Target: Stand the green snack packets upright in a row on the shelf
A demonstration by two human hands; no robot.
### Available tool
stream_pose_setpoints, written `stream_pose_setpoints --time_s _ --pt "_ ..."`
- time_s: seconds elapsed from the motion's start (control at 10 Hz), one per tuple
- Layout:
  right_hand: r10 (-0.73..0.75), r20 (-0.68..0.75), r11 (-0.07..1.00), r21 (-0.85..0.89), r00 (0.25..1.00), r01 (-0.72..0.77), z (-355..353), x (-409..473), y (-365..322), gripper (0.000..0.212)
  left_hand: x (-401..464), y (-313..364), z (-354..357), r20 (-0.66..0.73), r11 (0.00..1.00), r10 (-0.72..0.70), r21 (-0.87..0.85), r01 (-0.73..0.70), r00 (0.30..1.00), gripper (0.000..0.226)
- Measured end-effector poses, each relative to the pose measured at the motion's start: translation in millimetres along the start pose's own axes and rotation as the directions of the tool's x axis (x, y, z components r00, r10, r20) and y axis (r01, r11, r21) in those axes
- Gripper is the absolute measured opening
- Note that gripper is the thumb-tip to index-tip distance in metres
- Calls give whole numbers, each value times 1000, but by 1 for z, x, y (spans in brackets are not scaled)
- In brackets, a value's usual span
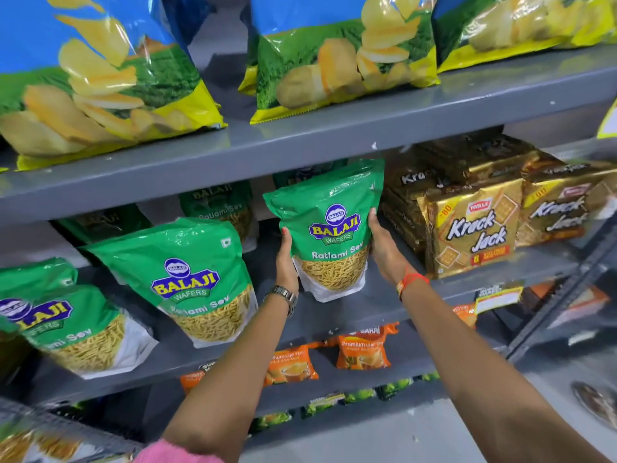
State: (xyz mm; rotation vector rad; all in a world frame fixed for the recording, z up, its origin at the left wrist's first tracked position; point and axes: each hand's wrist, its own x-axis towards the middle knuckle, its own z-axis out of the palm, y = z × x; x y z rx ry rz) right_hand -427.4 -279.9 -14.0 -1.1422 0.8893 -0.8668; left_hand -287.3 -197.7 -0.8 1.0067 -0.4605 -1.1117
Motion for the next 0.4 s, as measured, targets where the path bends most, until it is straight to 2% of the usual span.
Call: stream_pose_setpoints --time_s 0.3,0.4 --pt "-41 -88 999 -30 995 39 -3 -58 2 50 -44 -1 -4 57 996 -35 80 31 998 48" --pt "-62 -166 998 -22 984 59 0 -63 3 57 -60 -1 -4 -28 974 31 224 -24 999 49"
